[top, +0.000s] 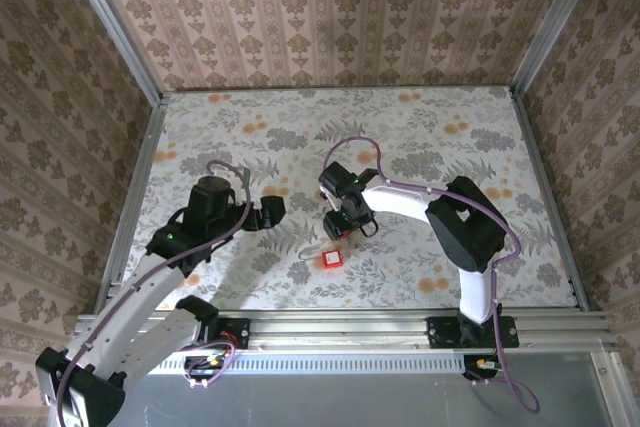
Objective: Unlock with the key
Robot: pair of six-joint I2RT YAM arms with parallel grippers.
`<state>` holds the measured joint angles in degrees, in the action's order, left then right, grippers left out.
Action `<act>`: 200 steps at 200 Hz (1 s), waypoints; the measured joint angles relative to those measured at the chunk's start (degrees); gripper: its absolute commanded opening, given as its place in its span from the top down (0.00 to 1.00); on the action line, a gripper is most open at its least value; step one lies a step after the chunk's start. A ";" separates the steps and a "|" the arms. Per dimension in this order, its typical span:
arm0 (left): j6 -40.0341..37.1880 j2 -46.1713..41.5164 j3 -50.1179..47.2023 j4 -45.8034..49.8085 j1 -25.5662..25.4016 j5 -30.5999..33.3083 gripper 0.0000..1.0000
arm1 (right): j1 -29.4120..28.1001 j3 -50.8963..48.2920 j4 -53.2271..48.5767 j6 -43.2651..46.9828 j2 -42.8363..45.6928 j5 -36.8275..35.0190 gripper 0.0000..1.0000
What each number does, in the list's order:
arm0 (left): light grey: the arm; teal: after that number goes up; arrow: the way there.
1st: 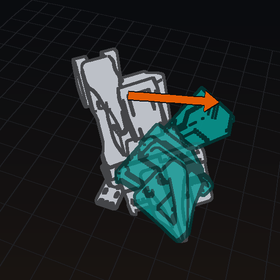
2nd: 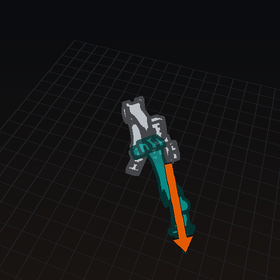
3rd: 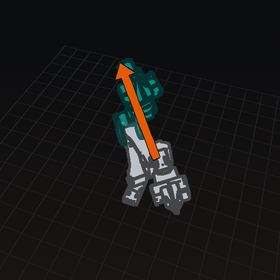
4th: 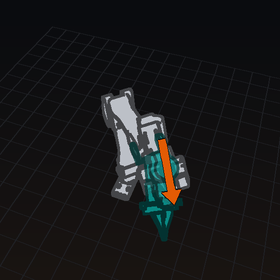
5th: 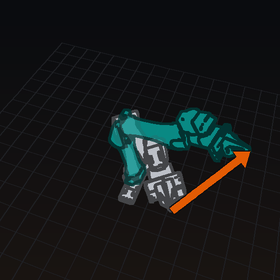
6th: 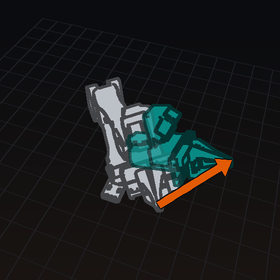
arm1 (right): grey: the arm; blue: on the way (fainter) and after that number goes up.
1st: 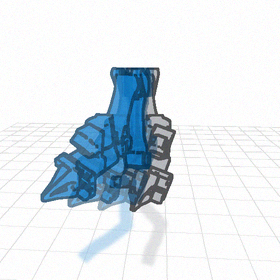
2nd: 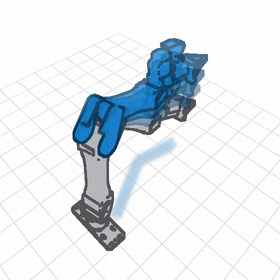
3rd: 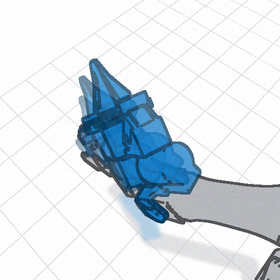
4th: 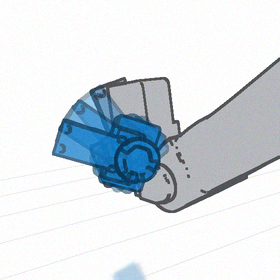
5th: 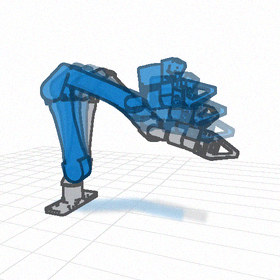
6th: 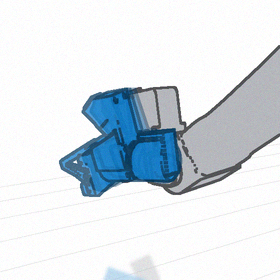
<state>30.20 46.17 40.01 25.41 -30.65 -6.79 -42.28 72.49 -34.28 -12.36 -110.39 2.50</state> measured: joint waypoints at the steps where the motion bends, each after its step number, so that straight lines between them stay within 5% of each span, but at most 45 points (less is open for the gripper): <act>1: 0.07 0.07 0.00 -0.17 0.00 -0.04 0.00 | 0.00 0.04 -0.04 0.09 0.00 0.00 0.49; 26: 1.09 1.33 -0.17 -2.29 0.00 -0.72 0.01 | -0.13 0.48 -0.33 1.16 -0.15 -0.85 0.71; 50: 3.23 2.64 -0.28 -4.24 0.00 -1.40 0.01 | -0.33 0.09 0.07 2.51 0.37 -1.64 0.80; 74: 8.52 4.42 -0.57 -7.02 0.02 -3.04 0.05 | -0.48 -2.40 0.94 3.74 2.86 -2.97 0.84; 124: 30.56 11.10 -8.44 -23.28 -0.02 -9.07 0.29 | -0.90 -9.03 5.01 6.40 15.89 -6.16 0.86; 158: 40.68 14.93 -11.15 -31.36 -1.68 -9.97 0.30 | -1.70 -10.43 8.31 6.95 18.45 -6.80 0.86; 200: 43.78 16.06 -11.15 -36.33 -1.60 -9.94 0.27 | -1.88 -10.16 8.35 7.67 16.37 -10.38 0.87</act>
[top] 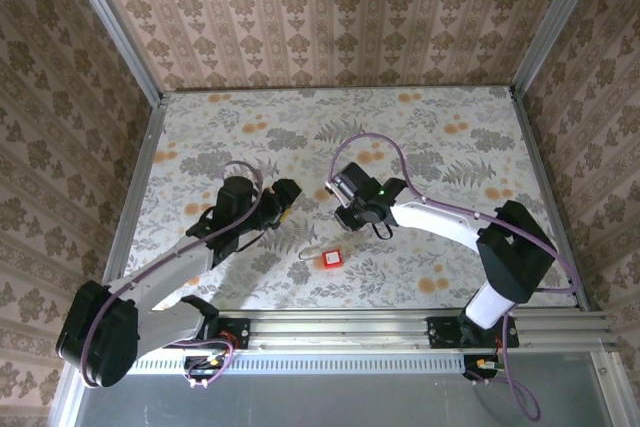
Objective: Unlock with the key
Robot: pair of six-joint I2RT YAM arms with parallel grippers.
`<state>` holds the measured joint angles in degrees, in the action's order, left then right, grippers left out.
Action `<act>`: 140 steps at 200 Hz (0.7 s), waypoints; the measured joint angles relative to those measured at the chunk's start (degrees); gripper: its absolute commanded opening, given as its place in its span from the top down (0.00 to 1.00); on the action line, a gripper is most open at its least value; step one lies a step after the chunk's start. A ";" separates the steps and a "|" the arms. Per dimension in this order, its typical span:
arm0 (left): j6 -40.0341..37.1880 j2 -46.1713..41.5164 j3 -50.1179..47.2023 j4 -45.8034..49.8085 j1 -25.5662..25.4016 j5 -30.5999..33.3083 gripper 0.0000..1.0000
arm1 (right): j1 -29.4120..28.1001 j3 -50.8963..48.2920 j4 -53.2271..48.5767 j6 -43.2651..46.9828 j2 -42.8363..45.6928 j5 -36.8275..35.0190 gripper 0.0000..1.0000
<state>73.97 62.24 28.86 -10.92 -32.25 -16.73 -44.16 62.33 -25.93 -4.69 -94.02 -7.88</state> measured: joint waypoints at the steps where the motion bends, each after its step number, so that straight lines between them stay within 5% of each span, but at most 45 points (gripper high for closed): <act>1: -0.02 0.00 0.00 0.00 0.11 -0.02 0.27 | 0.00 0.02 0.00 0.02 -0.13 -0.17 0.87; 43: -4.57 -5.79 0.72 7.50 3.54 1.66 0.16 | 0.00 5.44 -4.24 -0.02 -8.68 -11.34 0.89; 140: -16.68 -21.55 6.75 29.07 15.04 4.31 0.14 | -4.04 13.11 -10.27 0.22 -20.79 -25.59 0.90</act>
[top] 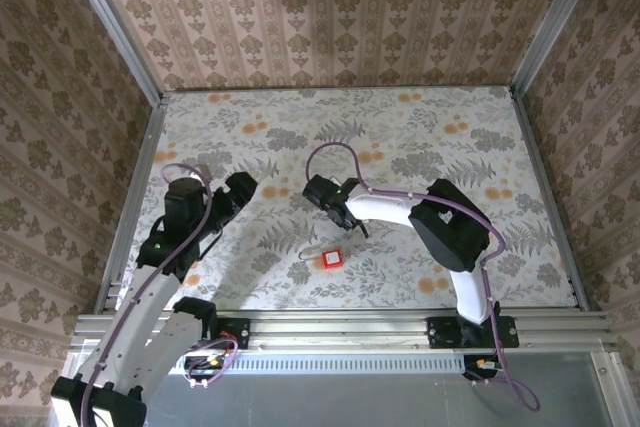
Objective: Unlock with the key
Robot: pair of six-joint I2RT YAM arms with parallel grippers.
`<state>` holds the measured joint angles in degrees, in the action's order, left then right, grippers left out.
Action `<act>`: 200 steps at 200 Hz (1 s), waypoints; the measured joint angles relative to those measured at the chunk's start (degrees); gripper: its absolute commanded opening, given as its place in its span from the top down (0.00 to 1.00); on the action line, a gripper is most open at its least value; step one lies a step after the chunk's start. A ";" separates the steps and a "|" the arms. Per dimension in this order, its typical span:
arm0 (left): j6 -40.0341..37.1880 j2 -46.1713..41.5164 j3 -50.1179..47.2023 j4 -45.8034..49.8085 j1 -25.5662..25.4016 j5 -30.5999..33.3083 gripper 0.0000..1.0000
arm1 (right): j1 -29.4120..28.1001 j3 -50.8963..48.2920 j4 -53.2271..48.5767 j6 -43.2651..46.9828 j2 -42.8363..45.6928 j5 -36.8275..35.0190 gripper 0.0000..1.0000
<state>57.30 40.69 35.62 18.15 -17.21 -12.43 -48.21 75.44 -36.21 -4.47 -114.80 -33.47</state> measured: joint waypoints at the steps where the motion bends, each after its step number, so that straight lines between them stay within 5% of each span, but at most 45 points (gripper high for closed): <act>1: -0.02 -0.04 -0.02 0.22 0.11 0.00 0.14 | -0.11 0.00 -0.02 0.04 -0.02 -0.09 0.90; 63: -1.77 -0.70 -0.02 3.23 2.08 -1.27 0.13 | -1.90 -2.01 2.38 2.62 1.01 0.35 0.86; 200: -6.58 -2.93 0.44 6.43 4.87 -2.19 0.12 | -1.66 -3.15 3.63 20.94 4.94 26.95 0.81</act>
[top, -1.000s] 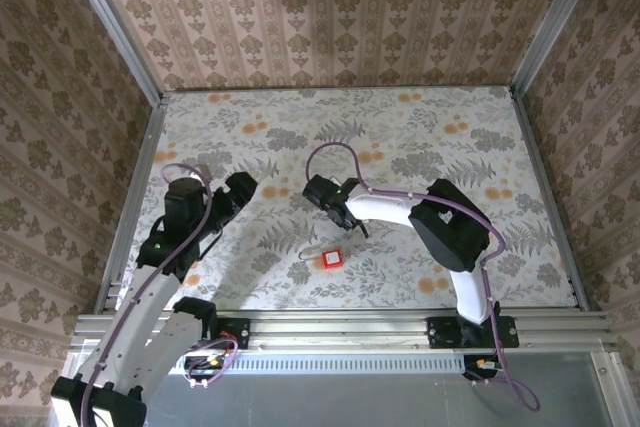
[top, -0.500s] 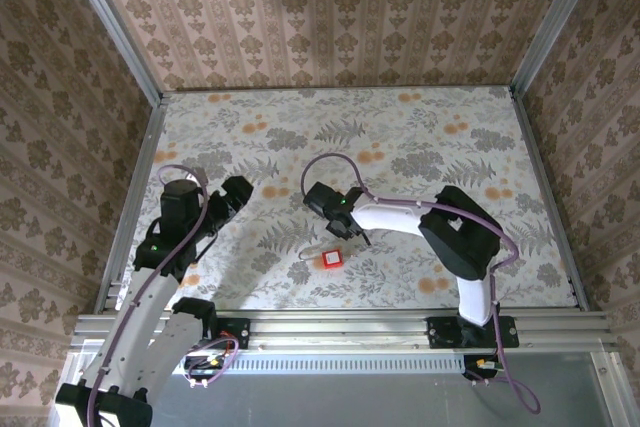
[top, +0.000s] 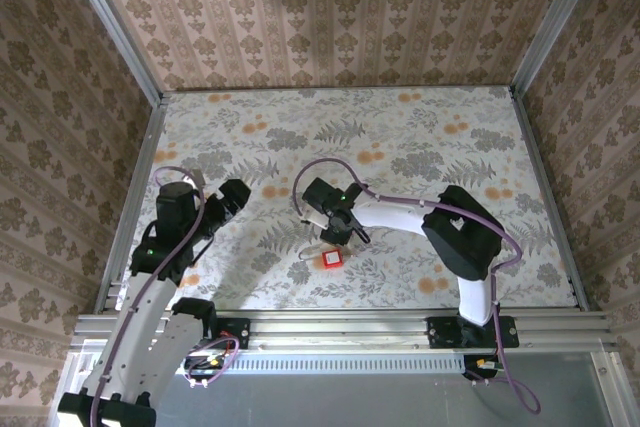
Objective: Unlock with the key
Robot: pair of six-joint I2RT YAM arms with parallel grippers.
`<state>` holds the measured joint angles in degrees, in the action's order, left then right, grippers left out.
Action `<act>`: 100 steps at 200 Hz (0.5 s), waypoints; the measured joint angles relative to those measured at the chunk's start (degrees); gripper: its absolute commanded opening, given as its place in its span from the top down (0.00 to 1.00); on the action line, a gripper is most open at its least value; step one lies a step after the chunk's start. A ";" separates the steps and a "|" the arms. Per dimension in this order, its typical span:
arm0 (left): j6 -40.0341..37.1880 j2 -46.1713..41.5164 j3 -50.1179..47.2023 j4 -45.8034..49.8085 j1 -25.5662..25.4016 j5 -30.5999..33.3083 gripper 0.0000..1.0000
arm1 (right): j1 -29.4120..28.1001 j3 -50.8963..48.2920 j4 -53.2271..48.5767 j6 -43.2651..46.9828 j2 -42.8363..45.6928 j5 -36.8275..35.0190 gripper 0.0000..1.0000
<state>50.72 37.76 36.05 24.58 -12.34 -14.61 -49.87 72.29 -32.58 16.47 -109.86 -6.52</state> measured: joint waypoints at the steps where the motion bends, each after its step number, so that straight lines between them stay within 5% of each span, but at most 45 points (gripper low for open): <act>1: 0.00 -0.04 0.00 0.00 0.04 0.00 0.12 | 0.00 0.04 -0.02 0.09 -0.04 0.07 0.81; 100: -1.84 -2.82 -0.26 0.11 1.57 -2.36 0.11 | 1.62 3.54 -1.92 15.78 -2.32 4.11 0.78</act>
<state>48.88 34.94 35.79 24.69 -10.76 -16.97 -48.25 75.83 -34.50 32.25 -112.18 -2.42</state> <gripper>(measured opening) 0.887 0.344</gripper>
